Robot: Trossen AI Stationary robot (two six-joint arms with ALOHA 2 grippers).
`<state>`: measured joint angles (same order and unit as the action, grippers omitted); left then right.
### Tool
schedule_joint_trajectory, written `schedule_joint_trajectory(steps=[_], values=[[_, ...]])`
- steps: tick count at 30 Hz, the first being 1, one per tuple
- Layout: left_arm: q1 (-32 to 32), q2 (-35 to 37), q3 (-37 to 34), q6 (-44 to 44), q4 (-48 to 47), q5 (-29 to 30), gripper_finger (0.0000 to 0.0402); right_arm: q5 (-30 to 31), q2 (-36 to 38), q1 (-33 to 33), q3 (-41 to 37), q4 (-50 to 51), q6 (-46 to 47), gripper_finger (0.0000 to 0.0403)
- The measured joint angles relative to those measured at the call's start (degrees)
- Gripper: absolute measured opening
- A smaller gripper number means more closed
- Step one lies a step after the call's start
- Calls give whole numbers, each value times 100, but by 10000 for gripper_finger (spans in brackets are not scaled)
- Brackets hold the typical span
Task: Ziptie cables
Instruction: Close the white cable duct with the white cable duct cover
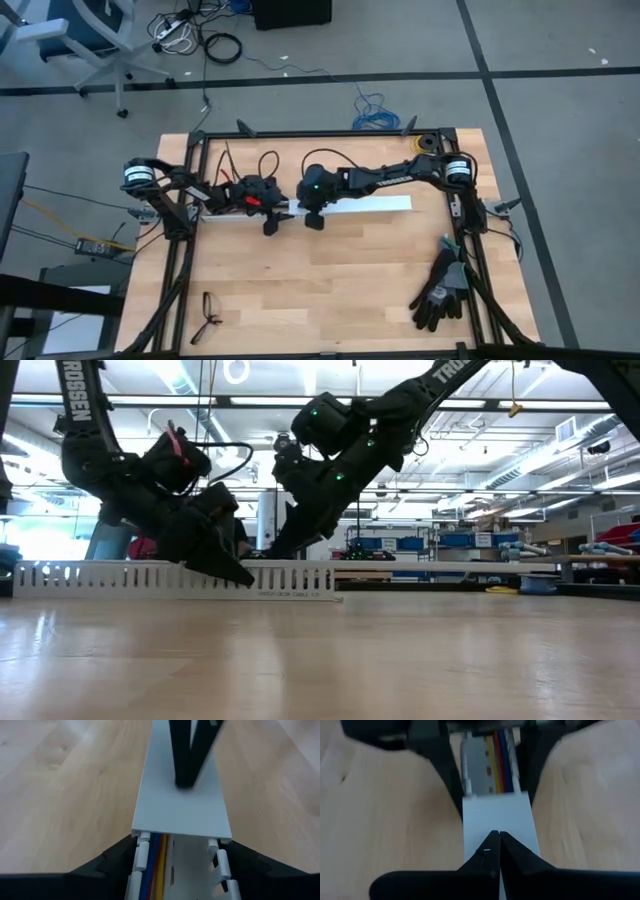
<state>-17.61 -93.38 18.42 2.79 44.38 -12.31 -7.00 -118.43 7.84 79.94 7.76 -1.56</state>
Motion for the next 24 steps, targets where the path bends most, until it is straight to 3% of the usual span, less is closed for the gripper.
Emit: schedule_joint_trajectory(steps=[14, 24], values=[[10, -26, 85, -139, 2, 24, 249, -61, 11, 55, -11, -1, -105, 0], [9, -2, 118, -162, 5, -34, 336, -73, 11, 101, -13, 26, -104, 0]])
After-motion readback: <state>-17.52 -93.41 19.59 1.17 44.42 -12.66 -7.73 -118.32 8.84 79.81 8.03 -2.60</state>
